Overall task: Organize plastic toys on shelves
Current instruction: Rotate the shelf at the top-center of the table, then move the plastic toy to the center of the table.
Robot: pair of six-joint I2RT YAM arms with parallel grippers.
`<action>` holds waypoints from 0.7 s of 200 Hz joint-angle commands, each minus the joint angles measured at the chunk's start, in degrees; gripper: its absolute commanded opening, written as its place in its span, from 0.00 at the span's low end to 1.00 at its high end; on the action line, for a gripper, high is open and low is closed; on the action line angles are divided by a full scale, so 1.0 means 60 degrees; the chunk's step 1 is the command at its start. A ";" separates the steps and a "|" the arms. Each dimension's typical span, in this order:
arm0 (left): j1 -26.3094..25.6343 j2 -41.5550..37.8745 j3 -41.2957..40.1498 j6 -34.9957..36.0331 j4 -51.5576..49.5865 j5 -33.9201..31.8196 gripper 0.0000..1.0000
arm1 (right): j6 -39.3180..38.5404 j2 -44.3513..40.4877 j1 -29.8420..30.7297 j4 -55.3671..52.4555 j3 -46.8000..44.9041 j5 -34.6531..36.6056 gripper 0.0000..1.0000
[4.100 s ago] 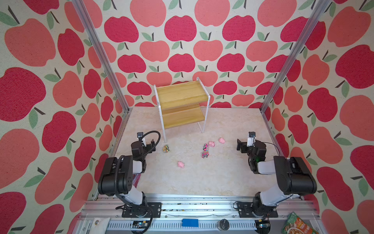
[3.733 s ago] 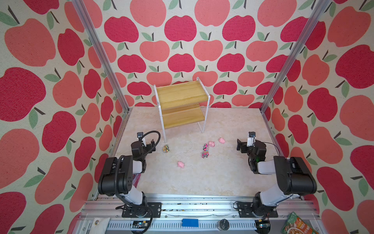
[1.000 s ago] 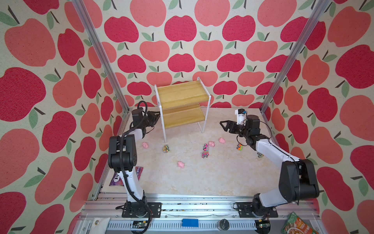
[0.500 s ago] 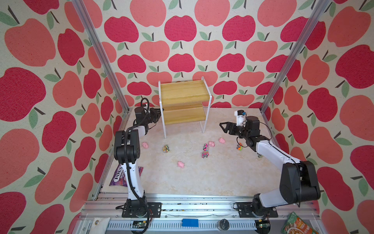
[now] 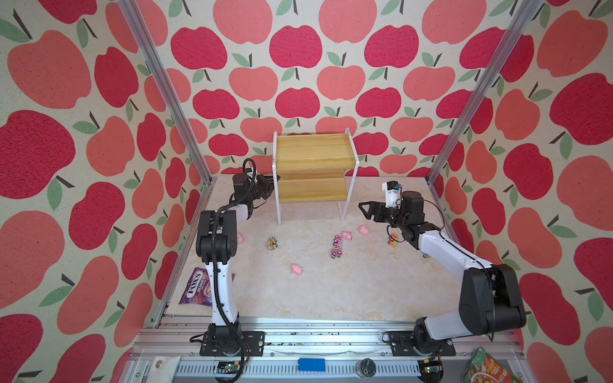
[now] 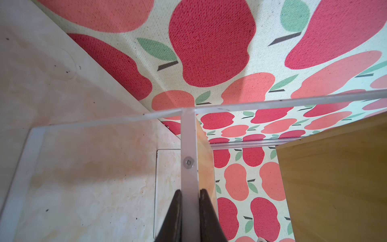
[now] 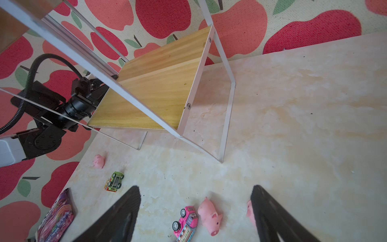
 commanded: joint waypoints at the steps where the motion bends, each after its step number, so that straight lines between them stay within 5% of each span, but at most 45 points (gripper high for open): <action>1: 0.0270 -0.0186 -0.0045 0.0707 0.0481 0.0316 0.26 | -0.0561 -0.0348 0.0170 -0.0349 -0.0298 0.0436 0.87; 19: 0.0587 -0.0619 -0.0256 0.1215 -0.0125 0.0349 0.44 | -0.0796 -0.0455 0.0289 -0.0392 -0.0523 0.0699 0.88; 50: 0.1190 -0.1598 -0.0748 0.2246 -0.1427 0.0303 0.59 | -0.1229 -0.0761 0.0654 -0.0686 -0.0931 0.1333 0.88; 140: 0.1746 -0.5639 -0.2346 0.6708 -0.8912 -0.2008 0.67 | -0.3490 -0.1493 0.3323 -0.0303 -0.2420 0.1968 0.88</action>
